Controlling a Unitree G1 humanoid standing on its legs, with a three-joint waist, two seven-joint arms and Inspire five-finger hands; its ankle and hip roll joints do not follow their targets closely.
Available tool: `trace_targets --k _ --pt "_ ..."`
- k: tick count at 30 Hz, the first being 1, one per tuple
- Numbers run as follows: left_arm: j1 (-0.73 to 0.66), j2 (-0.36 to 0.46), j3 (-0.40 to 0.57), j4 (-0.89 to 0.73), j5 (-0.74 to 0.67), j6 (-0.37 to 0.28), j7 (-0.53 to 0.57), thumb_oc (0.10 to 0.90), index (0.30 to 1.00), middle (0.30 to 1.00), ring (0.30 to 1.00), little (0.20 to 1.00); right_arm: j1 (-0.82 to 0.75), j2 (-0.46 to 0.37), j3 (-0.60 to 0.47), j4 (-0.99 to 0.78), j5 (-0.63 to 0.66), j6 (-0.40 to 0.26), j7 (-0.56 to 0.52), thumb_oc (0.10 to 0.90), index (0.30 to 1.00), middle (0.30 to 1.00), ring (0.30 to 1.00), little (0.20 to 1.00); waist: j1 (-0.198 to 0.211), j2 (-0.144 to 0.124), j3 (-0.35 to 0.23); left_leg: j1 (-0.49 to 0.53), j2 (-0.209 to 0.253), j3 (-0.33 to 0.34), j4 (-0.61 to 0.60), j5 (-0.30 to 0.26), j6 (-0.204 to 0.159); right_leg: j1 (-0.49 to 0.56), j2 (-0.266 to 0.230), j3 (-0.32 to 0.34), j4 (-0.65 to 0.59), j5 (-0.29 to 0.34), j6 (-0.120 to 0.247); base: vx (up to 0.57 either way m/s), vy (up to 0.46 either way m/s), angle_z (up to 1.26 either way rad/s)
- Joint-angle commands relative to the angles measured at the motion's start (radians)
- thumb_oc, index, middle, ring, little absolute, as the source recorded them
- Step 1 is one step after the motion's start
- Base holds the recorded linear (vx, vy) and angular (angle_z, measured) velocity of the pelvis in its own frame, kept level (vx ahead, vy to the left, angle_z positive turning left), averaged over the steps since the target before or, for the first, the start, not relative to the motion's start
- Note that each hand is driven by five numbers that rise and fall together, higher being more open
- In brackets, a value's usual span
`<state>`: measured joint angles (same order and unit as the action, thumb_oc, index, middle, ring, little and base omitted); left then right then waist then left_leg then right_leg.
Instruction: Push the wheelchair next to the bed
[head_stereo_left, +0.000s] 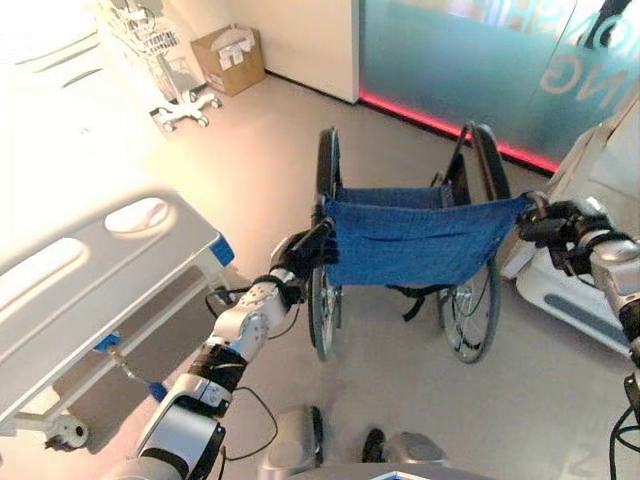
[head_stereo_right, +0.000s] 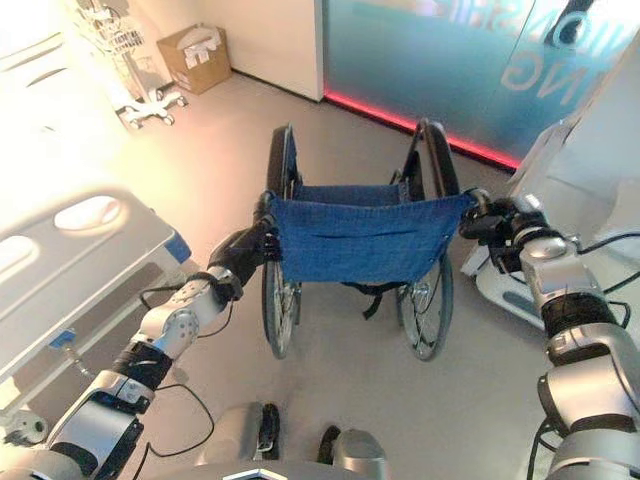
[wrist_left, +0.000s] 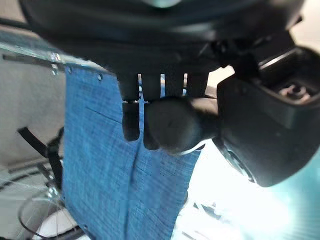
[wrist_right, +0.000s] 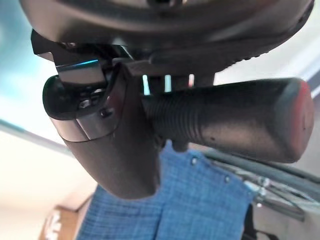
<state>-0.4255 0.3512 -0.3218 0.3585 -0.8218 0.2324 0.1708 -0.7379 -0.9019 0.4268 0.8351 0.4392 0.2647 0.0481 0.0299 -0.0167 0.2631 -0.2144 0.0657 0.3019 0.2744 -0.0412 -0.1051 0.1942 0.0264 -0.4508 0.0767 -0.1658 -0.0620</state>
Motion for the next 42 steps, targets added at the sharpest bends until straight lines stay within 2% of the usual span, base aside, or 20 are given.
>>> trace_targets --k 1,4,6,8,10,12,13,19,20,22,23,26,31,33,34,36,37,39,41,42 --pt "-0.02 0.066 0.006 -0.093 -0.004 -0.096 0.029 0.4 0.3 0.3 0.3 0.3 -0.221 0.054 0.057 -0.12 -0.022 -0.206 0.178 0.4 0.3 0.3 0.3 0.3 0.113 -0.025 -0.11 0.017 -0.079 0.011 -0.186 0.173 0.03 0.077 0.005 0.171 0.065 -0.048 0.085 0.35 -0.077 -0.11" --pt "-0.009 0.076 0.031 -0.096 0.006 -0.088 0.044 0.4 0.3 0.3 0.3 0.3 -0.252 0.068 0.074 -0.074 -0.023 -0.242 0.228 0.4 0.3 0.3 0.3 0.3 0.156 -0.036 -0.124 0.001 -0.111 -0.04 -0.144 0.11 0.063 0.087 -0.008 0.184 0.084 -0.076 0.091 0.28 -0.057 -0.48" --pt "-0.007 0.076 0.063 -0.084 0.023 -0.074 0.047 0.4 0.3 0.3 0.3 0.3 -0.262 0.098 0.062 -0.032 -0.052 -0.277 0.266 0.4 0.3 0.3 0.3 0.3 0.203 -0.055 -0.145 -0.005 -0.131 -0.046 -0.079 0.035 0.119 0.112 -0.056 0.147 0.174 -0.096 0.117 0.35 -0.017 -0.77" --pt "-0.011 0.076 0.069 -0.078 0.034 -0.062 0.044 0.4 0.3 0.3 0.3 0.3 -0.253 0.108 0.051 -0.031 -0.064 -0.286 0.256 0.4 0.3 0.3 0.3 0.3 0.218 -0.066 -0.156 0.012 -0.145 -0.046 -0.077 0.011 0.15 0.098 -0.104 0.113 0.285 -0.041 0.162 0.24 0.061 -0.36" --pt "-0.019 0.067 0.06 -0.054 0.054 -0.058 0.021 0.4 0.3 0.3 0.3 0.3 -0.234 0.106 0.032 -0.042 -0.082 -0.294 0.25 0.4 0.3 0.3 0.3 0.3 0.217 -0.056 -0.158 0.046 -0.157 -0.081 -0.074 -0.007 0.176 0.035 -0.19 0.102 0.516 0.052 0.203 0.26 0.106 -0.08" --pt "-0.017 0.067 0.045 -0.049 0.056 -0.056 0.005 0.4 0.3 0.3 0.3 0.3 -0.221 0.091 0.024 -0.055 -0.081 -0.289 0.243 0.4 0.3 0.3 0.3 0.3 0.202 -0.052 -0.157 0.076 -0.168 -0.107 -0.075 -0.014 0.181 -0.004 -0.199 0.139 0.603 0.092 0.212 0.24 0.047 0.26" --pt "-0.018 0.066 0.039 -0.049 0.054 -0.055 0.002 0.4 0.3 0.3 0.3 0.3 -0.221 0.088 0.021 -0.057 -0.083 -0.286 0.24 0.4 0.3 0.3 0.3 0.3 0.196 -0.039 -0.161 0.088 -0.157 -0.118 -0.086 0.001 0.184 -0.03 -0.192 0.142 0.605 0.121 0.197 0.27 -0.01 0.69" --pt "-0.058 0.047 0.01 -0.003 0.048 -0.095 -0.001 0.4 0.3 0.3 0.3 0.3 -0.294 0.096 0.035 -0.012 -0.097 -0.308 0.258 0.4 0.3 0.3 0.3 0.3 0.18 -0.029 -0.141 0.151 -0.151 -0.197 -0.082 -0.026 0.165 -0.098 -0.23 0.116 0.328 0.081 0.179 0.18 -0.144 0.29" --pt "-0.065 0.045 -0.006 -0.014 0.042 -0.112 0.015 0.4 0.3 0.3 0.3 0.3 -0.31 0.096 0.04 -0.017 -0.093 -0.319 0.251 0.4 0.3 0.3 0.3 0.3 0.165 -0.028 -0.125 0.182 -0.149 -0.224 -0.092 -0.036 0.154 -0.164 -0.25 0.122 0.201 0.139 0.196 0.17 -0.288 0.36" --pt "-0.067 0.046 -0.018 -0.024 0.046 -0.127 0.022 0.4 0.3 0.3 0.3 0.3 -0.32 0.101 0.051 -0.031 -0.088 -0.321 0.229 0.4 0.3 0.3 0.3 0.3 0.145 -0.04 -0.106 0.204 -0.158 -0.238 -0.097 -0.061 0.151 -0.231 -0.269 0.145 0.106 0.237 0.231 0.21 -0.319 0.31" --pt "-0.068 0.049 -0.023 -0.044 0.049 -0.126 0.035 0.4 0.3 0.3 0.3 0.3 -0.33 0.101 0.054 -0.046 -0.081 -0.315 0.222 0.4 0.3 0.3 0.3 0.3 0.122 -0.057 -0.082 0.245 -0.174 -0.265 -0.102 -0.113 0.156 -0.305 -0.287 0.183 0.033 0.343 0.274 0.26 -0.292 0.4" --pt "-0.068 0.045 -0.021 -0.045 0.062 -0.127 0.045 0.4 0.3 0.3 0.3 0.3 -0.337 0.115 0.052 -0.047 -0.084 -0.304 0.223 0.4 0.3 0.3 0.3 0.3 0.102 -0.066 -0.073 0.274 -0.183 -0.311 -0.094 -0.152 0.164 -0.351 -0.286 0.216 -0.024 0.376 0.286 0.28 -0.25 1.09" --pt "-0.056 0.04 -0.006 -0.032 0.086 -0.13 0.034 0.4 0.3 0.3 0.3 0.3 -0.322 0.131 0.055 -0.047 -0.084 -0.289 0.219 0.4 0.3 0.3 0.3 0.3 0.092 -0.077 -0.086 0.272 -0.181 -0.346 -0.024 -0.196 0.164 -0.331 -0.264 0.275 0.027 0.341 0.269 0.25 -0.33 0.54" --pt "-0.055 0.044 -0.005 -0.037 0.082 -0.125 0.036 0.4 0.3 0.3 0.3 0.3 -0.303 0.13 0.061 -0.05 -0.086 -0.287 0.211 0.4 0.3 0.3 0.3 0.3 0.083 -0.075 -0.095 0.266 -0.166 -0.355 0.01 -0.21 0.155 -0.325 -0.248 0.299 0.058 0.302 0.262 0.25 -0.41 1.02" --pt "-0.059 0.051 0.003 -0.04 0.075 -0.119 0.056 0.4 0.3 0.3 0.3 0.3 -0.29 0.141 0.07 -0.065 -0.091 -0.272 0.197 0.4 0.3 0.3 0.3 0.3 0.077 -0.073 -0.103 0.294 -0.135 -0.35 0.03 -0.232 0.131 -0.319 -0.242 0.281 0.097 0.255 0.249 0.23 -0.363 0.83" --pt "-0.061 0.052 0.009 -0.037 0.077 -0.119 0.07 0.4 0.3 0.3 0.3 0.3 -0.288 0.144 0.075 -0.069 -0.087 -0.252 0.184 0.4 0.3 0.3 0.3 0.3 0.071 -0.07 -0.109 0.314 -0.115 -0.346 0.044 -0.234 0.117 -0.317 -0.233 0.274 0.114 0.233 0.236 0.24 -0.332 0.69" --pt "-0.068 0.057 0.014 -0.035 0.073 -0.117 0.093 0.4 0.3 0.3 0.3 0.3 -0.292 0.149 0.085 -0.071 -0.071 -0.232 0.172 0.4 0.3 0.3 0.3 0.3 0.057 -0.061 -0.127 0.332 -0.088 -0.342 0.08 -0.19 0.09 -0.314 -0.211 0.276 0.128 0.201 0.206 0.22 -0.283 0.66" --pt "-0.072 0.06 0.017 -0.034 0.07 -0.118 0.105 0.4 0.3 0.3 0.3 0.3 -0.295 0.152 0.089 -0.074 -0.063 -0.223 0.163 0.4 0.3 0.3 0.3 0.3 0.049 -0.055 -0.134 0.328 -0.073 -0.332 0.122 -0.147 0.074 -0.307 -0.195 0.271 0.13 0.184 0.186 0.17 -0.229 0.54" --pt "-0.087 0.061 0.025 -0.026 0.061 -0.13 0.142 0.4 0.3 0.3 0.3 0.3 -0.288 0.153 0.108 -0.084 -0.062 -0.225 0.148 0.4 0.3 0.3 0.3 0.3 0.035 -0.054 -0.137 0.258 -0.061 -0.269 0.332 -0.053 0.05 -0.267 -0.175 0.246 0.124 0.146 0.13 0.2 -0.318 0.51" --pt "-0.091 0.061 0.025 -0.023 0.06 -0.132 0.15 0.4 0.3 0.3 0.3 0.3 -0.287 0.151 0.113 -0.087 -0.057 -0.226 0.144 0.4 0.3 0.3 0.3 0.3 0.031 -0.053 -0.136 0.239 -0.059 -0.259 0.369 -0.046 0.048 -0.26 -0.17 0.241 0.124 0.138 0.12 0.17 -0.246 0.68"
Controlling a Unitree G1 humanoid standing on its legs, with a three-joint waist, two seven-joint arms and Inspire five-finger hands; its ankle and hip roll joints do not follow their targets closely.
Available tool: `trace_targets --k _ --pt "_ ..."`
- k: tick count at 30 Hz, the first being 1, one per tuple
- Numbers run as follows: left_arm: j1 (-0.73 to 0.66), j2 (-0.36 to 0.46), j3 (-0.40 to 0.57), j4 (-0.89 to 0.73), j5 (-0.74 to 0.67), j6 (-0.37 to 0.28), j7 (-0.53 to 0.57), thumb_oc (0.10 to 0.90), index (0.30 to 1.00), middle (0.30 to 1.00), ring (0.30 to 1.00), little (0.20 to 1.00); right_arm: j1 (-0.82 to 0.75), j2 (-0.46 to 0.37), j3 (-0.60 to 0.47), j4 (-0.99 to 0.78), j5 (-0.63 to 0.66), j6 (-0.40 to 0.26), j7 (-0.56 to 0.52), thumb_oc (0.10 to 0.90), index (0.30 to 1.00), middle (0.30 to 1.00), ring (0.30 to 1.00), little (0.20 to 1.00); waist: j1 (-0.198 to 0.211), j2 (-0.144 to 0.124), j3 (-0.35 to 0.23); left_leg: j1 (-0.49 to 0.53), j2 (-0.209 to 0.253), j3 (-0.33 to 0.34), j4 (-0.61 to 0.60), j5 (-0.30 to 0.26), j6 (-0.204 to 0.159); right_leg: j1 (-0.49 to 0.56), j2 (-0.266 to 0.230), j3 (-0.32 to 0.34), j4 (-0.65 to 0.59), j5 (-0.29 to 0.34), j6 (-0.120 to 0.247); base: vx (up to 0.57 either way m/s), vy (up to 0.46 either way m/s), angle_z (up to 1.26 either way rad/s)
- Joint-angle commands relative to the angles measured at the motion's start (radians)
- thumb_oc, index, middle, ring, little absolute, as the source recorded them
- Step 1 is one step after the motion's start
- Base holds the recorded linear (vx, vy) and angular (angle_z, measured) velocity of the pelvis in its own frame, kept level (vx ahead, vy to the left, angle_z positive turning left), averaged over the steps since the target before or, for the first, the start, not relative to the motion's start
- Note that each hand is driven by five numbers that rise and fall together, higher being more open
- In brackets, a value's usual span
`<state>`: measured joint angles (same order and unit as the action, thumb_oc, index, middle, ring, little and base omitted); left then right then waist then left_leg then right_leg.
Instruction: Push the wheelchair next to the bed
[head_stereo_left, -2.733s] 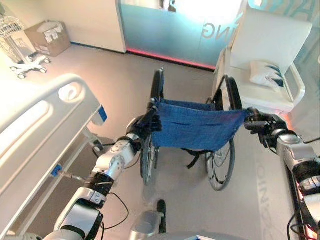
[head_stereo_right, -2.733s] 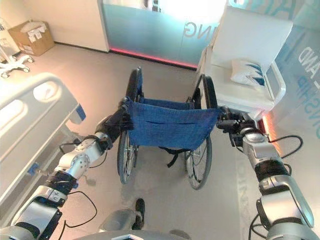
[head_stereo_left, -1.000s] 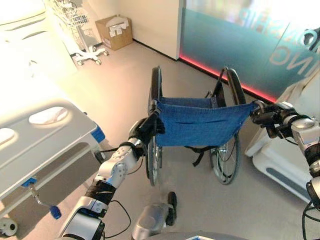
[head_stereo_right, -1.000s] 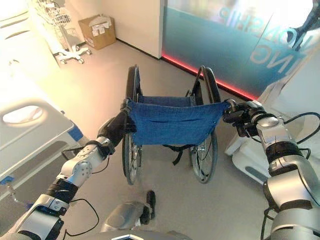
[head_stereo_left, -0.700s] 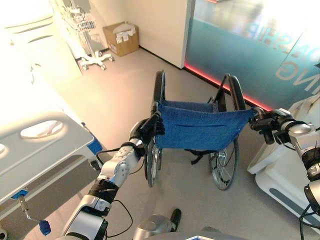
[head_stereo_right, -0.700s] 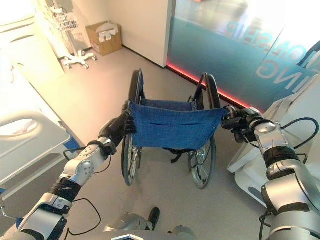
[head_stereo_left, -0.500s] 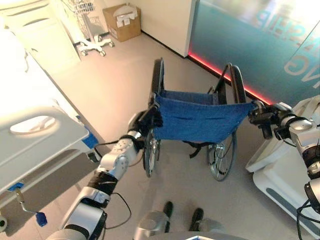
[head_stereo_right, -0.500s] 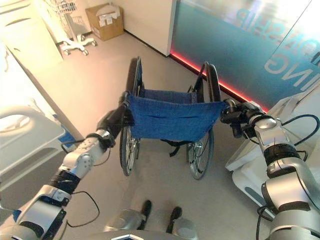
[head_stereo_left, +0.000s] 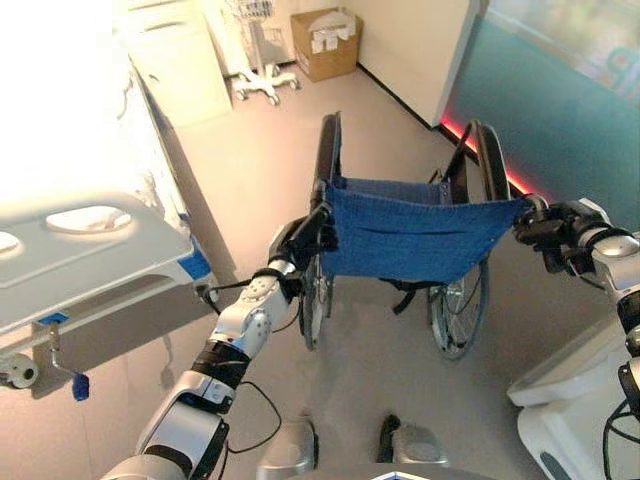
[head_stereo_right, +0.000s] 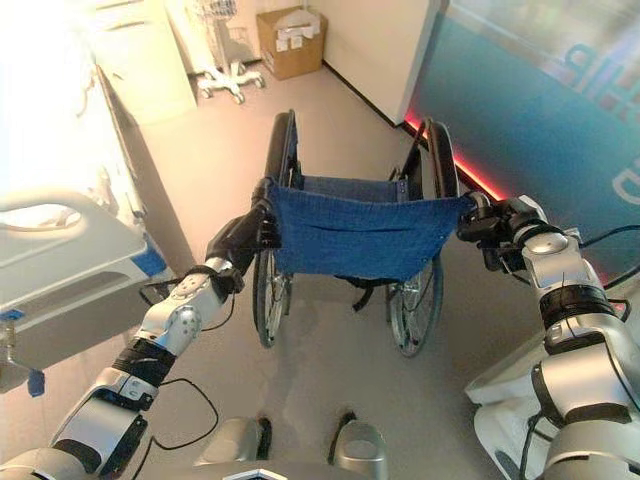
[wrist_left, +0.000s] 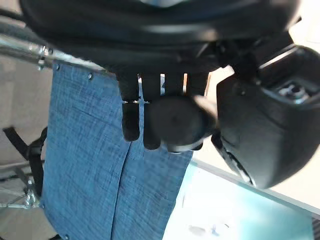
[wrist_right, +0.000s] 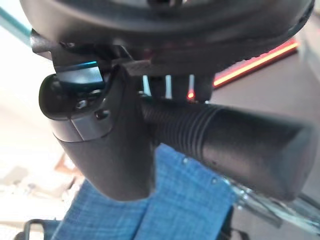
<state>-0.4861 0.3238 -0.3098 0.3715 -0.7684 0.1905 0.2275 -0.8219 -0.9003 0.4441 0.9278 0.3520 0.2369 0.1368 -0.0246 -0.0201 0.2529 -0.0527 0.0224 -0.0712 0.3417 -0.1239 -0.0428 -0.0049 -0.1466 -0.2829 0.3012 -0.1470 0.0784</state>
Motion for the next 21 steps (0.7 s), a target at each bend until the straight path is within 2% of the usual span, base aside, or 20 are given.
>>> trace_targets --k 1,3,4,7,8,9,10,13,14,15,17,19,20,21 --pt "-0.035 0.086 0.015 -0.027 0.002 -0.098 0.1 0.4 0.3 0.3 0.3 0.3 -0.197 0.149 0.096 -0.184 0.03 -0.198 0.05 0.4 0.3 0.3 0.3 0.3 0.082 -0.049 -0.124 0.048 -0.012 0.132 0.348 0.042 -0.017 -0.049 0.007 0.065 -0.101 0.111 -0.03 0.15 -0.183 0.59" --pt "-0.05 0.081 0.024 -0.007 0.001 -0.104 0.108 0.4 0.3 0.3 0.3 0.3 -0.177 0.147 0.089 -0.199 0.023 -0.194 0.031 0.4 0.3 0.3 0.3 0.3 0.077 -0.049 -0.116 -0.01 0.001 0.162 0.363 0.036 -0.014 -0.018 0.015 0.051 -0.105 0.094 -0.04 0.2 -0.163 0.46" --pt "-0.063 0.078 0.03 0.016 -0.002 -0.113 0.107 0.4 0.3 0.3 0.3 0.3 -0.171 0.148 0.084 -0.199 0.017 -0.195 0.028 0.4 0.3 0.3 0.3 0.3 0.076 -0.045 -0.112 -0.025 0.007 0.177 0.32 0.034 -0.012 0.003 0.025 0.044 -0.107 0.081 -0.04 0.25 -0.115 0.05" --pt "-0.104 0.083 0.041 0.066 -0.025 -0.125 0.094 0.4 0.3 0.3 0.3 0.3 -0.19 0.157 0.081 -0.184 0.011 -0.176 0.01 0.4 0.3 0.3 0.3 0.3 0.09 -0.019 -0.104 -0.042 0.012 0.245 0.029 0.084 -0.019 0.086 0.08 0.024 -0.139 0.04 -0.036 0.34 -0.076 0.03" --pt "-0.105 0.083 0.041 0.068 -0.025 -0.125 0.093 0.4 0.3 0.3 0.3 0.3 -0.191 0.157 0.081 -0.184 0.011 -0.175 0.01 0.4 0.3 0.3 0.3 0.3 0.091 -0.02 -0.102 -0.037 0.011 0.246 0.025 0.085 -0.018 0.09 0.079 0.025 -0.14 0.04 -0.035 0.28 -0.012 0.31" --pt "-0.113 0.083 0.037 0.081 -0.034 -0.137 0.087 0.4 0.3 0.3 0.3 0.3 -0.192 0.154 0.084 -0.185 0.017 -0.172 0.0 0.4 0.3 0.3 0.3 0.3 0.1 -0.007 -0.104 -0.067 0.008 0.26 -0.081 0.122 -0.027 0.115 0.102 0.015 -0.152 0.027 -0.036 0.33 0.006 0.23" --pt "-0.109 0.09 0.035 0.081 -0.047 -0.143 0.08 0.4 0.3 0.3 0.3 0.3 -0.183 0.148 0.085 -0.192 0.024 -0.172 -0.008 0.4 0.3 0.3 0.3 0.3 0.116 0.009 -0.106 -0.112 0.009 0.277 -0.197 0.192 -0.042 0.159 0.131 0.018 -0.168 0.008 -0.039 0.41 0.004 0.21" --pt "-0.083 0.103 0.041 0.058 -0.056 -0.146 0.068 0.4 0.3 0.3 0.3 0.3 -0.151 0.128 0.073 -0.205 0.03 -0.184 -0.004 0.4 0.3 0.3 0.3 0.3 0.14 0.015 -0.107 -0.156 0.01 0.291 -0.293 0.282 -0.055 0.227 0.158 0.037 -0.186 -0.029 -0.045 0.37 0.001 -0.05" --pt "-0.074 0.108 0.046 0.052 -0.058 -0.142 0.061 0.4 0.3 0.3 0.3 0.3 -0.143 0.123 0.069 -0.202 0.028 -0.191 0.005 0.4 0.3 0.3 0.3 0.3 0.148 0.013 -0.108 -0.166 0.008 0.289 -0.285 0.286 -0.054 0.241 0.159 0.04 -0.186 -0.041 -0.047 0.36 0.021 -0.26" --pt "-0.069 0.113 0.06 0.047 -0.051 -0.13 0.051 0.4 0.3 0.3 0.3 0.3 -0.142 0.126 0.063 -0.189 0.02 -0.204 0.021 0.4 0.3 0.3 0.3 0.3 0.156 0.003 -0.111 -0.167 -0.008 0.292 -0.253 0.251 -0.034 0.244 0.146 0.044 -0.175 -0.057 -0.043 0.34 0.039 -0.26" --pt "-0.071 0.12 0.068 0.068 -0.05 -0.127 0.03 0.4 0.3 0.3 0.3 0.3 -0.151 0.141 0.064 -0.166 0.016 -0.217 0.047 0.4 0.3 0.3 0.3 0.3 0.177 -0.002 -0.117 -0.179 -0.007 0.289 -0.209 0.209 -0.016 0.243 0.128 0.026 -0.146 -0.079 -0.045 0.36 0.042 -0.46" --pt "-0.08 0.118 0.07 0.084 -0.043 -0.114 0.013 0.4 0.3 0.3 0.3 0.3 -0.152 0.147 0.056 -0.137 0.014 -0.235 0.074 0.4 0.3 0.3 0.3 0.3 0.194 -0.022 -0.117 -0.192 -0.022 0.281 -0.129 0.139 -0.001 0.261 0.089 0.014 -0.098 -0.12 -0.035 0.34 0.037 -0.57" --pt "-0.084 0.116 0.066 0.084 -0.038 -0.108 0.011 0.4 0.3 0.3 0.3 0.3 -0.152 0.151 0.051 -0.133 0.014 -0.237 0.078 0.4 0.3 0.3 0.3 0.3 0.207 -0.019 -0.122 -0.197 -0.018 0.289 -0.122 0.147 0.018 0.257 0.085 -0.005 -0.084 -0.11 -0.028 0.34 0.062 -0.33" --pt "-0.092 0.111 0.063 0.083 -0.029 -0.096 0.006 0.4 0.3 0.3 0.3 0.3 -0.142 0.157 0.04 -0.134 0.007 -0.244 0.077 0.4 0.3 0.3 0.3 0.3 0.217 -0.039 -0.126 -0.18 -0.046 0.279 -0.112 0.108 0.034 0.259 0.046 -0.017 -0.003 -0.1 0.004 0.33 0.095 -0.23"
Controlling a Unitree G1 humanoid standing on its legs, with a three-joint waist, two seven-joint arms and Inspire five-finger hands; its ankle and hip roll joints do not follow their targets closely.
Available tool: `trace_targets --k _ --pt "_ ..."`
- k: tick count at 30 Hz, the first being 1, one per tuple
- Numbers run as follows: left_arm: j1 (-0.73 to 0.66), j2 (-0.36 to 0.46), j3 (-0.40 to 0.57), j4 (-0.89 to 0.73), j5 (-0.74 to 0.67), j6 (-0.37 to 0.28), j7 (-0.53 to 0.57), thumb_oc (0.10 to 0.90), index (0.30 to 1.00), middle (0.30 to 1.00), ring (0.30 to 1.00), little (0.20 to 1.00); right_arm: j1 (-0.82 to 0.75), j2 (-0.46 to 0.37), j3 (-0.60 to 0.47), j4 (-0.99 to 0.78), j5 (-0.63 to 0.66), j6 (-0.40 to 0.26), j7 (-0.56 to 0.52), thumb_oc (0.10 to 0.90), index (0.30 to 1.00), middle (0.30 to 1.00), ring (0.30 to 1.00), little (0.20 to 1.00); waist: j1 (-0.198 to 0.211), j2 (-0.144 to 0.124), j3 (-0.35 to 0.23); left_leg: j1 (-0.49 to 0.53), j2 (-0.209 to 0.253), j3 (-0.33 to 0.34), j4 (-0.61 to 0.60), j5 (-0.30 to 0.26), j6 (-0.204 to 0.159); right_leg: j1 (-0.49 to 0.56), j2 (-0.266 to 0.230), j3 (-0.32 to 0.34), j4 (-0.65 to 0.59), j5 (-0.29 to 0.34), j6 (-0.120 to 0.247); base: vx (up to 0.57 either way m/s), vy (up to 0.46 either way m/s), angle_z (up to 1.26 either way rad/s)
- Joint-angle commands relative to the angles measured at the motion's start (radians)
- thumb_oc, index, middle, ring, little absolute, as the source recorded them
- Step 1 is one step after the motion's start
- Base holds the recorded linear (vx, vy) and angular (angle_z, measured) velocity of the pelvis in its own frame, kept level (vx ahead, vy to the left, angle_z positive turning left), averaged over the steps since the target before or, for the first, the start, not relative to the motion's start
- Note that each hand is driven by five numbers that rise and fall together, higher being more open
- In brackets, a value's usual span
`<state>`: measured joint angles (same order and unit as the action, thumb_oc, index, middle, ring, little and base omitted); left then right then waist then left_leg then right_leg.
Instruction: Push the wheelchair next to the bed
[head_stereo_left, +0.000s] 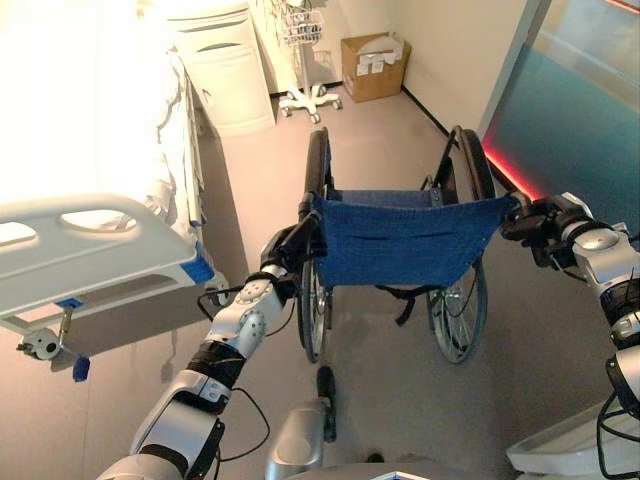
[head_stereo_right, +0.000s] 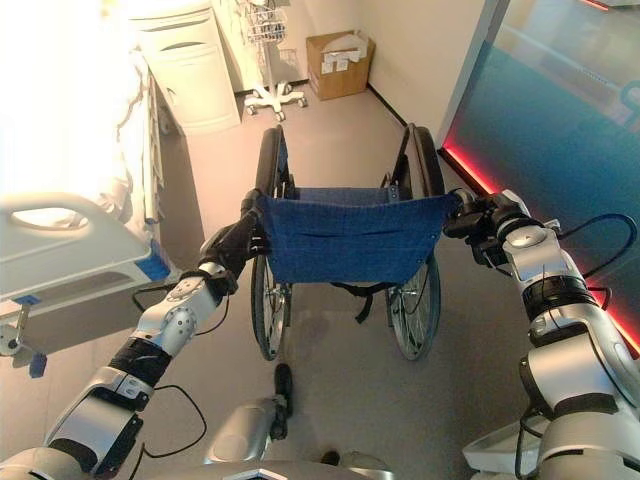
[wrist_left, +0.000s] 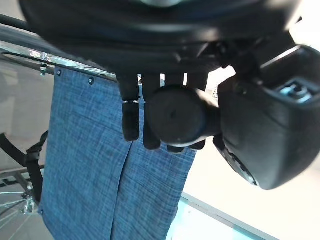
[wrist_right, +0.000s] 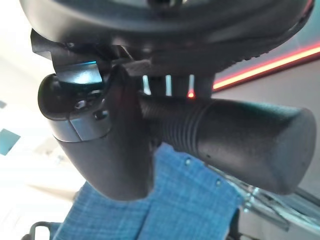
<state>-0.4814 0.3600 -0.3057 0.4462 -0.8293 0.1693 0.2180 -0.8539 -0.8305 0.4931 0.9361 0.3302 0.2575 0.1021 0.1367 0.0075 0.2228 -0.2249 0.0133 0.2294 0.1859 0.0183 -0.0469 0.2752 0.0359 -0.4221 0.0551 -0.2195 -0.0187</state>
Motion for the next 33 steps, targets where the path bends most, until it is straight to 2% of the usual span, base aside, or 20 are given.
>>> trace_targets --k 1,3,5,8,9,10,13,15,16,17,19,20,22,24,26,27,28,30,32,33 --pt "-0.102 0.074 0.054 0.008 0.036 -0.069 0.009 0.4 0.3 0.3 0.3 0.3 -0.098 0.091 -0.021 -0.151 0.027 -0.266 0.111 0.4 0.3 0.3 0.3 0.3 0.062 -0.075 -0.098 0.003 -0.057 -0.028 0.042 -0.044 0.057 -0.035 -0.167 0.114 0.324 0.014 0.13 0.37 0.116 -0.2" --pt "-0.102 0.067 0.046 0.003 0.046 -0.067 0.01 0.4 0.3 0.3 0.3 0.3 -0.076 0.094 -0.037 -0.168 0.021 -0.273 0.107 0.4 0.3 0.3 0.3 0.3 0.068 -0.08 -0.1 0.022 -0.08 -0.039 0.036 -0.055 0.078 -0.059 -0.213 0.11 0.456 0.087 0.156 0.29 0.141 0.13" --pt "-0.092 0.056 0.042 -0.01 0.052 -0.066 0.023 0.4 0.3 0.3 0.3 0.3 -0.057 0.09 -0.053 -0.185 0.02 -0.277 0.116 0.4 0.3 0.3 0.3 0.3 0.066 -0.075 -0.104 0.053 -0.096 -0.053 0.029 -0.07 0.095 -0.094 -0.256 0.115 0.601 0.155 0.168 0.28 0.143 0.44" --pt "-0.078 0.044 0.04 -0.018 0.064 -0.061 0.035 0.4 0.3 0.3 0.3 0.3 -0.053 0.093 -0.055 -0.183 0.016 -0.279 0.125 0.4 0.3 0.3 0.3 0.3 0.056 -0.068 -0.109 0.1 -0.106 -0.054 0.02 -0.091 0.109 -0.14 -0.281 0.129 0.67 0.186 0.168 0.26 0.062 0.45" --pt "-0.077 0.039 0.04 -0.015 0.072 -0.063 0.037 0.4 0.3 0.3 0.3 0.3 -0.06 0.1 -0.052 -0.175 0.012 -0.28 0.124 0.4 0.3 0.3 0.3 0.3 0.053 -0.066 -0.11 0.117 -0.108 -0.058 0.017 -0.097 0.112 -0.151 -0.287 0.124 0.639 0.181 0.164 0.32 -0.094 0.19" --pt "-0.083 0.03 0.038 -0.006 0.085 -0.068 0.038 0.4 0.3 0.3 0.3 0.3 -0.087 0.105 -0.05 -0.156 0.012 -0.276 0.129 0.4 0.3 0.3 0.3 0.3 0.052 -0.052 -0.111 0.128 -0.091 -0.064 0.005 -0.08 0.112 -0.177 -0.272 0.1 0.533 0.169 0.14 0.27 -0.167 -0.08" --pt "-0.091 0.033 0.029 -0.001 0.086 -0.081 0.036 0.4 0.3 0.3 0.3 0.3 -0.12 0.106 -0.047 -0.145 0.02 -0.271 0.122 0.4 0.3 0.3 0.3 0.3 0.04 -0.046 -0.093 0.168 -0.087 -0.109 0.008 -0.098 0.094 -0.241 -0.27 0.097 0.347 0.164 0.138 0.19 -0.195 -0.51" --pt "-0.091 0.035 0.019 -0.006 0.08 -0.09 0.04 0.4 0.3 0.3 0.3 0.3 -0.127 0.101 -0.043 -0.152 0.025 -0.272 0.111 0.4 0.3 0.3 0.3 0.3 0.019 -0.048 -0.078 0.194 -0.089 -0.135 0.01 -0.124 0.088 -0.306 -0.27 0.127 0.236 0.206 0.152 0.21 -0.262 -0.28" --pt "-0.089 0.034 0.007 -0.011 0.076 -0.102 0.049 0.4 0.3 0.3 0.3 0.3 -0.124 0.1 -0.039 -0.164 0.031 -0.276 0.095 0.4 0.3 0.3 0.3 0.3 -0.01 -0.066 -0.067 0.213 -0.112 -0.16 0.011 -0.159 0.091 -0.384 -0.275 0.184 0.127 0.309 0.19 0.28 -0.328 0.03" --pt "-0.086 0.032 -0.002 -0.021 0.079 -0.102 0.045 0.4 0.3 0.3 0.3 0.3 -0.116 0.1 -0.041 -0.179 0.029 -0.267 0.078 0.4 0.3 0.3 0.3 0.3 -0.03 -0.076 -0.057 0.229 -0.128 -0.189 0.017 -0.193 0.098 -0.43 -0.275 0.227 0.076 0.368 0.215 0.33 -0.371 0.32" --pt "-0.084 0.031 -0.012 -0.028 0.084 -0.101 0.046 0.4 0.3 0.3 0.3 0.3 -0.107 0.099 -0.045 -0.19 0.027 -0.263 0.07 0.4 0.3 0.3 0.3 0.3 -0.047 -0.085 -0.049 0.243 -0.14 -0.213 0.03 -0.225 0.104 -0.46 -0.273 0.258 0.026 0.399 0.23 0.31 -0.267 0.76" --pt "-0.081 0.021 -0.021 -0.031 0.094 -0.096 0.052 0.4 0.3 0.3 0.3 0.3 -0.1 0.102 -0.05 -0.202 0.025 -0.253 0.062 0.4 0.3 0.3 0.3 0.3 -0.066 -0.089 -0.041 0.269 -0.145 -0.241 0.052 -0.262 0.108 -0.477 -0.261 0.29 -0.003 0.411 0.234 0.36 -0.301 1.25" --pt "-0.081 0.016 -0.02 -0.03 0.102 -0.089 0.049 0.4 0.3 0.3 0.3 0.3 -0.099 0.102 -0.054 -0.205 0.024 -0.244 0.061 0.4 0.3 0.3 0.3 0.3 -0.074 -0.091 -0.036 0.282 -0.141 -0.256 0.076 -0.286 0.108 -0.484 -0.255 0.314 0.027 0.409 0.229 0.33 -0.317 1.46" --pt "-0.079 0.006 -0.019 -0.024 0.116 -0.084 0.04 0.4 0.3 0.3 0.3 0.3 -0.101 0.095 -0.055 -0.19 0.022 -0.245 0.068 0.4 0.3 0.3 0.3 0.3 -0.078 -0.094 -0.043 0.288 -0.131 -0.278 0.11 -0.305 0.102 -0.454 -0.249 0.331 0.058 0.374 0.22 0.31 -0.387 1.47" --pt "-0.074 0.002 -0.02 -0.034 0.105 -0.074 0.051 0.4 0.3 0.3 0.3 0.3 -0.102 0.092 -0.051 -0.184 0.023 -0.241 0.073 0.4 0.3 0.3 0.3 0.3 -0.082 -0.09 -0.049 0.304 -0.109 -0.275 0.124 -0.311 0.084 -0.441 -0.24 0.322 0.088 0.348 0.21 0.29 -0.333 1.19" --pt "-0.073 0.006 -0.015 -0.035 0.089 -0.063 0.064 0.4 0.3 0.3 0.3 0.3 -0.109 0.093 -0.038 -0.191 0.029 -0.223 0.073 0.4 0.3 0.3 0.3 0.3 -0.088 -0.088 -0.058 0.339 -0.077 -0.269 0.135 -0.317 0.061 -0.434 -0.228 0.312 0.119 0.315 0.191 0.27 -0.289 1.12" --pt "-0.072 0.008 -0.014 -0.035 0.086 -0.061 0.068 0.4 0.3 0.3 0.3 0.3 -0.111 0.093 -0.034 -0.195 0.035 -0.217 0.072 0.4 0.3 0.3 0.3 0.3 -0.09 -0.087 -0.061 0.349 -0.069 -0.268 0.137 -0.314 0.055 -0.432 -0.225 0.309 0.124 0.307 0.186 0.36 -0.396 1.09" --pt "-0.065 0.009 -0.009 -0.029 0.081 -0.065 0.081 0.4 0.3 0.3 0.3 0.3 -0.12 0.091 -0.021 -0.202 0.047 -0.198 0.072 0.4 0.3 0.3 0.3 0.3 -0.105 -0.076 -0.082 0.371 -0.026 -0.252 0.192 -0.236 0.019 -0.419 -0.195 0.294 0.139 0.269 0.146 0.24 -0.282 0.55" --pt "-0.058 0.011 -0.006 -0.031 0.077 -0.069 0.086 0.4 0.3 0.3 0.3 0.3 -0.116 0.088 -0.014 -0.213 0.055 -0.192 0.063 0.4 0.3 0.3 0.3 0.3 -0.112 -0.073 -0.09 0.358 -0.011 -0.237 0.261 -0.169 0.001 -0.402 -0.176 0.285 0.139 0.248 0.12 0.18 -0.27 0.56" --pt "-0.052 0.012 -0.004 -0.038 0.075 -0.075 0.094 0.4 0.3 0.3 0.3 0.3 -0.103 0.083 -0.005 -0.229 0.065 -0.189 0.046 0.4 0.3 0.3 0.3 0.3 -0.118 -0.076 -0.089 0.301 -0.006 -0.203 0.409 -0.103 -0.012 -0.367 -0.16 0.272 0.131 0.224 0.084 0.23 -0.407 0.85"
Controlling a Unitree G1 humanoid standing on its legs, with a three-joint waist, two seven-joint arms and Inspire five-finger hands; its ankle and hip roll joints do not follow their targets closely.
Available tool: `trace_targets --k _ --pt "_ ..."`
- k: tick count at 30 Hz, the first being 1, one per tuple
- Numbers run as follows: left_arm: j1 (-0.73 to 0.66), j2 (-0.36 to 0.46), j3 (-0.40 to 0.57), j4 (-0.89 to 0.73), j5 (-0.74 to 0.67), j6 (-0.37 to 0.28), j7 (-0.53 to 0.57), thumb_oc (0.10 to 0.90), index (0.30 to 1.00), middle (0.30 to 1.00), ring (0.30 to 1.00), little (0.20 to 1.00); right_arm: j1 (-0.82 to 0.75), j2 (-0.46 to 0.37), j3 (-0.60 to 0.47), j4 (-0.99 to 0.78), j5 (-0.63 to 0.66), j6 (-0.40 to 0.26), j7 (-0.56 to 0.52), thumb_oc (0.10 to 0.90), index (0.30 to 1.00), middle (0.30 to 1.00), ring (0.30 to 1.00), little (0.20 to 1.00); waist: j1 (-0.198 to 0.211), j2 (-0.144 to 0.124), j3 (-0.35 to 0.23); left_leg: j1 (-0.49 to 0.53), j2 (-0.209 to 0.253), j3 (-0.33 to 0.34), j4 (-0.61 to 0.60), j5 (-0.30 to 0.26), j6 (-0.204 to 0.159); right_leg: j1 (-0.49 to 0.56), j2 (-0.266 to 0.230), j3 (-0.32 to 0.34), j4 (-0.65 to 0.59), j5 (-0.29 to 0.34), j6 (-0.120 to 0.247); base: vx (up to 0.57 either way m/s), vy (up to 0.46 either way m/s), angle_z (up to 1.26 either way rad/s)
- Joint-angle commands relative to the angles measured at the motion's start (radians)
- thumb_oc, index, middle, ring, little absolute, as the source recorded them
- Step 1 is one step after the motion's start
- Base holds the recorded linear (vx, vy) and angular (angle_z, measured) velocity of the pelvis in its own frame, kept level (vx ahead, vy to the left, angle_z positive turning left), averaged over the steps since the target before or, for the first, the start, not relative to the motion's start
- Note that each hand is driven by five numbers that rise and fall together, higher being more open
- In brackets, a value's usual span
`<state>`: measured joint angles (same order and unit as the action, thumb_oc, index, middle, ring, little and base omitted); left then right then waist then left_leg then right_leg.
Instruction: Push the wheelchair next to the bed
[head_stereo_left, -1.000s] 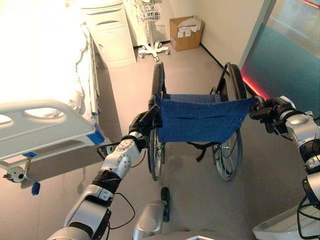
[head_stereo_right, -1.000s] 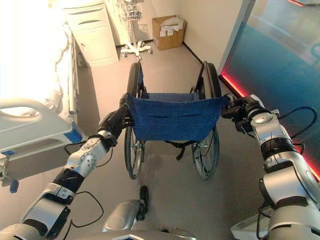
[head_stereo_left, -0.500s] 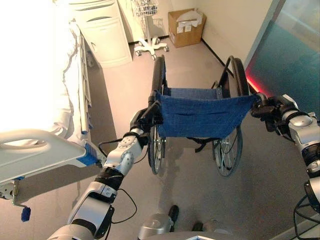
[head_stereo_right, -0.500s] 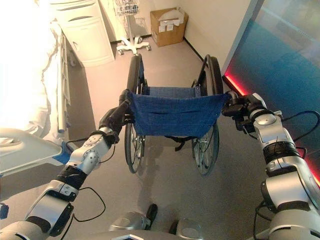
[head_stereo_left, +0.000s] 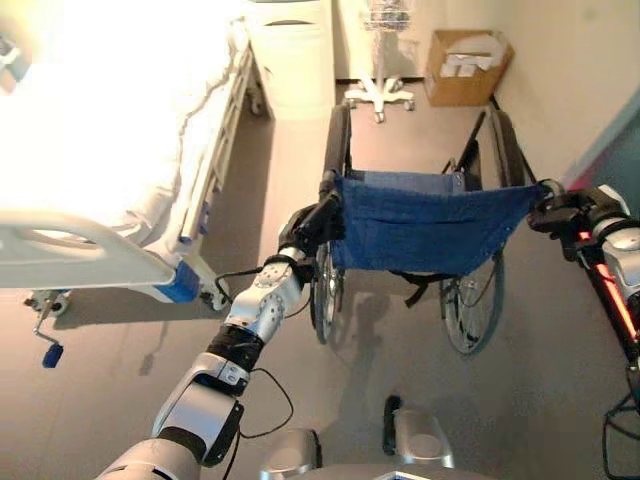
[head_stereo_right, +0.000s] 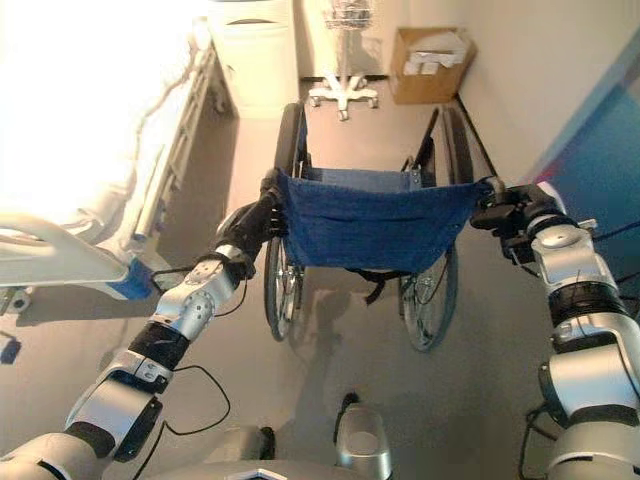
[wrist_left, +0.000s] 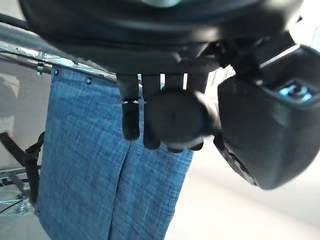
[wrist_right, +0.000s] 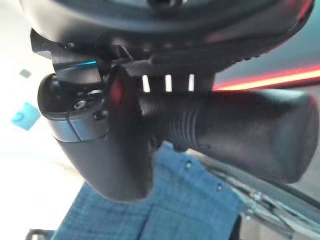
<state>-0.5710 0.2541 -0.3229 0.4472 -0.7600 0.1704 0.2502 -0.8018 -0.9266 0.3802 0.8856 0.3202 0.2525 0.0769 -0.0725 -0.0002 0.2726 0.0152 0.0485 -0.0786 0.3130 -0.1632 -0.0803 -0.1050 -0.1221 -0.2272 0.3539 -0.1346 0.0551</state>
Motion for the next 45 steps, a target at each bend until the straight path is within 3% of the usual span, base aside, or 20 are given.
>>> trace_targets --k 1,3,5,8,9,11,12,14,18,21,23,25,26,27,28,29,32,38,42,45 --pt "0.04 0.116 0.013 -0.042 0.004 -0.08 0.067 0.4 0.3 0.3 0.3 0.3 -0.141 0.174 0.108 -0.186 0.078 -0.186 0.056 0.4 0.3 0.3 0.3 0.3 0.088 -0.076 -0.13 -0.009 -0.031 0.153 0.41 0.099 0.016 0.045 0.003 0.055 -0.17 0.121 -0.014 0.24 -0.419 0.91" --pt "0.036 0.11 0.018 -0.039 0.015 -0.084 0.07 0.4 0.3 0.3 0.3 0.3 -0.125 0.175 0.1 -0.193 0.073 -0.191 0.042 0.4 0.3 0.3 0.3 0.3 0.092 -0.078 -0.117 -0.079 0.0 0.2 0.433 0.093 0.019 0.082 0.004 0.018 -0.167 0.097 -0.025 0.18 -0.269 0.41" --pt "0.032 0.106 0.022 -0.026 0.026 -0.096 0.067 0.4 0.3 0.3 0.3 0.3 -0.121 0.178 0.096 -0.187 0.07 -0.198 0.032 0.4 0.3 0.3 0.3 0.3 0.099 -0.072 -0.104 -0.109 0.007 0.223 0.377 0.081 0.025 0.115 0.012 0.001 -0.162 0.072 -0.023 0.18 -0.143 -0.03" --pt "0.019 0.113 0.035 0.003 0.02 -0.113 0.06 0.4 0.3 0.3 0.3 0.3 -0.156 0.201 0.097 -0.156 0.061 -0.187 0.026 0.4 0.3 0.3 0.3 0.3 0.117 -0.044 -0.093 -0.102 0.008 0.286 0.125 0.119 0.02 0.178 0.06 -0.01 -0.166 0.031 -0.015 0.24 -0.058 -0.12" --pt "0.012 0.114 0.034 0.009 0.011 -0.119 0.064 0.4 0.3 0.3 0.3 0.3 -0.167 0.208 0.099 -0.146 0.056 -0.184 0.024 0.4 0.3 0.3 0.3 0.3 0.128 -0.031 -0.092 -0.117 0.003 0.315 0.009 0.155 0.015 0.21 0.086 -0.016 -0.178 0.018 -0.017 0.33 -0.021 -0.19" --pt "0.014 0.114 0.03 0.008 0.001 -0.127 0.07 0.4 0.3 0.3 0.3 0.3 -0.155 0.205 0.102 -0.157 0.062 -0.182 0.013 0.4 0.3 0.3 0.3 0.3 0.144 -0.021 -0.094 -0.158 -0.006 0.325 -0.096 0.209 0.009 0.253 0.114 -0.011 -0.2 0.005 -0.017 0.37 -0.02 0.01" --pt "0.023 0.119 0.026 -0.001 -0.009 -0.131 0.074 0.4 0.3 0.3 0.3 0.3 -0.136 0.199 0.101 -0.167 0.068 -0.186 0.007 0.4 0.3 0.3 0.3 0.3 0.158 -0.009 -0.097 -0.18 -0.002 0.332 -0.203 0.275 -0.005 0.29 0.135 -0.009 -0.21 -0.014 -0.019 0.44 -0.03 -0.07" --pt "0.038 0.124 0.029 -0.021 -0.011 -0.123 0.075 0.4 0.3 0.3 0.3 0.3 -0.114 0.185 0.093 -0.175 0.073 -0.194 0.009 0.4 0.3 0.3 0.3 0.3 0.174 -0.01 -0.098 -0.207 -0.001 0.328 -0.242 0.322 -0.012 0.335 0.149 0.002 -0.224 -0.038 -0.025 0.36 -0.034 -0.17" --pt "0.026 0.13 0.05 0.006 -0.004 -0.111 0.054 0.4 0.3 0.3 0.3 0.3 -0.135 0.197 0.085 -0.117 0.064 -0.226 0.048 0.4 0.3 0.3 0.3 0.3 0.208 -0.033 -0.112 -0.236 -0.016 0.337 -0.151 0.236 0.028 0.35 0.116 -0.02 -0.205 -0.082 -0.026 0.27 -0.018 -0.44" --pt "-0.003 0.126 0.053 0.037 -0.011 -0.113 0.05 0.4 0.3 0.3 0.3 0.3 -0.149 0.205 0.086 -0.095 0.066 -0.248 0.066 0.4 0.3 0.3 0.3 0.3 0.239 -0.058 -0.115 -0.257 -0.044 0.313 -0.062 0.15 0.05 0.365 0.068 -0.045 -0.15 -0.122 -0.006 0.28 0.002 0.06" --pt "-0.007 0.125 0.056 0.038 -0.004 -0.114 0.047 0.4 0.3 0.3 0.3 0.3 -0.148 0.209 0.083 -0.097 0.066 -0.252 0.068 0.4 0.3 0.3 0.3 0.3 0.252 -0.064 -0.117 -0.258 -0.056 0.308 -0.044 0.131 0.062 0.369 0.051 -0.06 -0.123 -0.128 0.005 0.23 0.02 -0.38" --pt "-0.003 0.124 0.062 0.02 0.011 -0.104 0.051 0.4 0.3 0.3 0.3 0.3 -0.146 0.219 0.074 -0.104 0.064 -0.253 0.073 0.4 0.3 0.3 0.3 0.3 0.275 -0.077 -0.126 -0.248 -0.077 0.305 -0.044 0.116 0.08 0.38 0.019 -0.091 -0.08 -0.112 0.03 0.25 0.049 0.11" --pt "0.001 0.123 0.061 0.008 0.018 -0.101 0.053 0.4 0.3 0.3 0.3 0.3 -0.141 0.224 0.064 -0.11 0.066 -0.255 0.071 0.4 0.3 0.3 0.3 0.3 0.288 -0.087 -0.137 -0.241 -0.103 0.299 -0.048 0.104 0.101 0.385 -0.014 -0.103 -0.014 -0.052 0.059 0.18 0.069 0.52" --pt "0.002 0.122 0.061 0.006 0.019 -0.104 0.056 0.4 0.3 0.3 0.3 0.3 -0.139 0.225 0.062 -0.112 0.065 -0.256 0.072 0.4 0.3 0.3 0.3 0.3 0.289 -0.089 -0.139 -0.239 -0.108 0.298 -0.05 0.103 0.105 0.384 -0.021 -0.104 -0.001 -0.042 0.065 0.22 0.124 0.43" --pt "0.007 0.12 0.059 -0.006 0.02 -0.106 0.064 0.4 0.3 0.3 0.3 0.3 -0.13 0.226 0.055 -0.122 0.061 -0.26 0.07 0.4 0.3 0.3 0.3 0.3 0.292 -0.088 -0.143 -0.226 -0.123 0.289 -0.061 0.101 0.117 0.371 -0.052 -0.104 0.081 0.029 0.082 0.25 0.2 0.41" --pt "0.016 0.112 0.058 -0.019 0.019 -0.105 0.072 0.4 0.3 0.3 0.3 0.3 -0.116 0.224 0.049 -0.141 0.057 -0.258 0.069 0.4 0.3 0.3 0.3 0.3 0.282 -0.077 -0.147 -0.183 -0.141 0.263 -0.089 0.098 0.132 0.314 -0.077 -0.068 0.244 0.095 0.096 0.22 0.21 0.45" --pt "0.031 0.098 0.066 -0.03 0.035 -0.11 0.081 0.4 0.3 0.3 0.3 0.3 -0.11 0.224 0.044 -0.153 0.056 -0.261 0.078 0.4 0.3 0.3 0.3 0.3 0.264 -0.049 -0.15 -0.136 -0.138 0.243 -0.115 0.107 0.145 0.24 -0.086 -0.053 0.326 0.131 0.077 0.2 0.117 0.47" --pt "0.018 0.093 0.062 -0.012 0.049 -0.144 0.095 0.4 0.3 0.3 0.3 0.3 -0.166 0.239 0.046 -0.119 0.058 -0.258 0.077 0.4 0.3 0.3 0.3 0.3 0.232 -0.031 -0.128 -0.04 -0.129 0.175 -0.114 0.062 0.126 0.122 -0.089 -0.074 0.035 0.066 0.056 0.19 -0.116 -0.1" --pt "0.032 0.109 0.056 -0.058 0.041 -0.15 0.125 0.4 0.3 0.3 0.3 0.3 -0.138 0.239 0.049 -0.173 0.066 -0.265 0.045 0.4 0.3 0.3 0.3 0.3 0.182 -0.064 -0.09 0.016 -0.174 0.126 -0.105 -0.023 0.132 -0.033 -0.099 -0.016 -0.218 0.275 0.14 0.2 -0.227 0.36" --pt "0.034 0.11 0.048 -0.049 0.041 -0.153 0.121 0.4 0.3 0.3 0.3 0.3 -0.134 0.233 0.037 -0.189 0.07 -0.246 0.049 0.4 0.3 0.3 0.3 0.3 0.137 -0.071 -0.083 0.06 -0.198 0.058 -0.1 -0.071 0.146 -0.096 -0.07 0.07 -0.321 0.328 0.159 0.34 -0.229 0.75"
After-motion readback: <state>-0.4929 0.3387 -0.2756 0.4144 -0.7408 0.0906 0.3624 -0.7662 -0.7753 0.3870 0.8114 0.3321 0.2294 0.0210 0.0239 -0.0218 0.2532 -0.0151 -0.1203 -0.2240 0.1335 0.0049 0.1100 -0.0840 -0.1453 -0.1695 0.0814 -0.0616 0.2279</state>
